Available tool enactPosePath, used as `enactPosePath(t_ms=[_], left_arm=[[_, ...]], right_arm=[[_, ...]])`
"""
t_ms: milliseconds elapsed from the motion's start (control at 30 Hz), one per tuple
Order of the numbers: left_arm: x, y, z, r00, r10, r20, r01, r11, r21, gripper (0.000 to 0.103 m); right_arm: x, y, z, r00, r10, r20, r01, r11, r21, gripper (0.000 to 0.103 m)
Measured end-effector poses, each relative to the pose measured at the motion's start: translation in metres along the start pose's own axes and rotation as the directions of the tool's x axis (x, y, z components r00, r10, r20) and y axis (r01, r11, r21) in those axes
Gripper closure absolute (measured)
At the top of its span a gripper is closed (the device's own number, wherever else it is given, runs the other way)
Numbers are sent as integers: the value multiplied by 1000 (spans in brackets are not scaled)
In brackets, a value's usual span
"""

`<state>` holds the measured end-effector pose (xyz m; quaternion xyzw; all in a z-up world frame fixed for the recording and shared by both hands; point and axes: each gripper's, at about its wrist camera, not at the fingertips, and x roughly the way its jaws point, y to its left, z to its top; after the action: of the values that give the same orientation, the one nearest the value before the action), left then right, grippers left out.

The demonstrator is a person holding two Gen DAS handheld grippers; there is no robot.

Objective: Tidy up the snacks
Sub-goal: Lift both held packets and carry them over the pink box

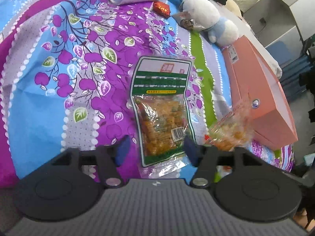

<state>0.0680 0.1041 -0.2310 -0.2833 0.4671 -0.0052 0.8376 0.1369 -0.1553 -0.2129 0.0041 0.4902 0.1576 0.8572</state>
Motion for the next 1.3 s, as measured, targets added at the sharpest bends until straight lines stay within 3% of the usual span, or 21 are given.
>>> enactPosePath(t_ms=[33,100,233,400,533,700,833,867,967,1133,1300], left_arm=[[0,-2,0,1000,5,2,-5,1000,10,29],[0,-3,0,1000,8,-3,-8,1000,20,25],[5,-3,2,999,32,-9,-32,999,13,19],[12,4,9,999,18,-31,-19,999,-39,19],[14,4,11,999,12,-39,-14,998,-57,18],[12,3,11,999,18,-41,-21,997,-74,18],[11,2,9,998,34,-48,-37,996,-77,18],[11,2,9,998,38,-47,-42,996,-78,18],[14,0,9,998,36,-48,-41,995,-93,13],[22,-10,11,997,65,-45,-69,994,-84,11],[31,-23,11,993,116,-36,-118,992,-42,8]], right_arm=[[0,-2,-2,1000,-6,1,6,1000,13,28],[-2,-6,-6,999,-34,22,33,998,52,18],[-9,-7,-14,993,-83,82,72,989,130,18],[-11,-5,-14,987,-79,138,46,973,225,18],[-5,9,-9,982,-75,173,42,981,188,18],[21,18,-1,984,-113,137,88,981,175,18],[41,22,0,987,-131,96,122,988,95,16],[41,23,-1,987,-130,99,122,989,81,18],[37,22,-2,988,-114,107,110,993,45,41],[29,12,-4,992,-63,114,60,998,28,62],[16,5,-4,989,-60,132,61,998,-5,66]])
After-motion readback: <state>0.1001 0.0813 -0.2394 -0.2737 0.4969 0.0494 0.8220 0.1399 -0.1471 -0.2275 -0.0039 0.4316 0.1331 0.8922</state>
